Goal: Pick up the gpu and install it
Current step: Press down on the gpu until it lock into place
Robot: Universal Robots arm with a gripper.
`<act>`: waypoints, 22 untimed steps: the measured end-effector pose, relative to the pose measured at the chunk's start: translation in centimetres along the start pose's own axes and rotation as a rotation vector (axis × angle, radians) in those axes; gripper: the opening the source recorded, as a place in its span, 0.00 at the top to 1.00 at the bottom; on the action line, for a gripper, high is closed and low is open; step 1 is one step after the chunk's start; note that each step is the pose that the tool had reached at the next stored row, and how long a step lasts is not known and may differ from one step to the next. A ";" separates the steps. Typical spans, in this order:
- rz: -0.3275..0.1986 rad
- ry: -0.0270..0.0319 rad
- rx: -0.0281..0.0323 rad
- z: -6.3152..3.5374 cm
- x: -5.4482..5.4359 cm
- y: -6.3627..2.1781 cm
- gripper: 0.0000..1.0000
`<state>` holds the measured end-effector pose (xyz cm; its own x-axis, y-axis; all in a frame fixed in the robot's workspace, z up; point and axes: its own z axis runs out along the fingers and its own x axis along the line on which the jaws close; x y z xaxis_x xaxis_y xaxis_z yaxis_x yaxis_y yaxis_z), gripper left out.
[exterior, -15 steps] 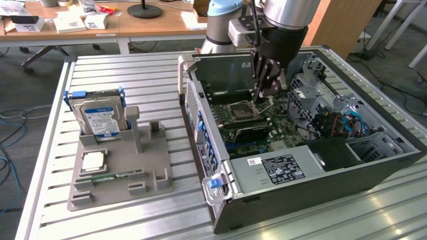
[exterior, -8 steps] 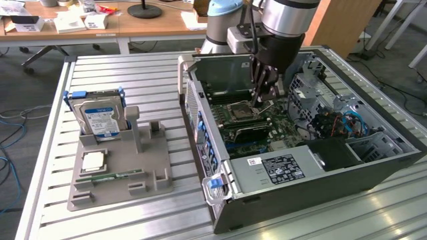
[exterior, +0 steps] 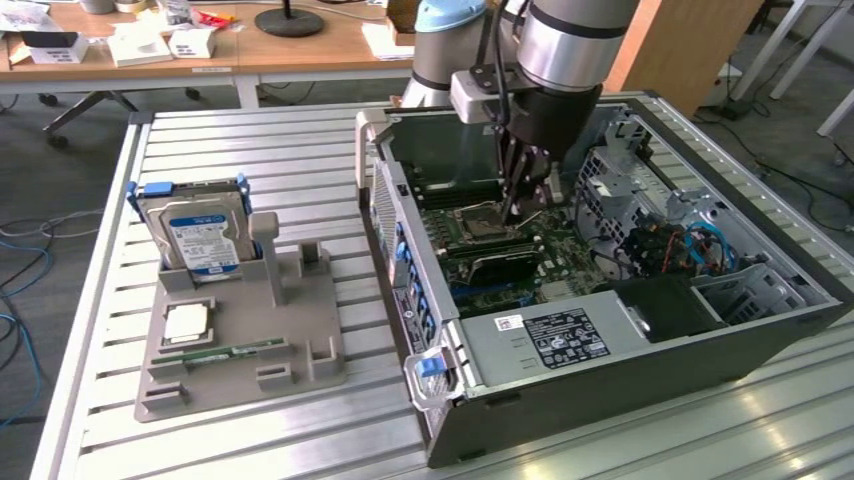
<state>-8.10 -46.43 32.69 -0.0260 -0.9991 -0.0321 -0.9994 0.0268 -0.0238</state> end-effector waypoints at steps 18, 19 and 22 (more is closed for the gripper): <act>0.000 0.0004 0.0000 1.83 0.1 0.46 0.89; 0.000 0.0004 0.0001 2.01 0.1 0.47 0.89; 0.000 0.0007 -0.0001 2.27 0.1 0.53 0.89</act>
<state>-8.58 -46.41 30.41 -0.0264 -0.9992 -0.0315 -0.9994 0.0271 -0.0237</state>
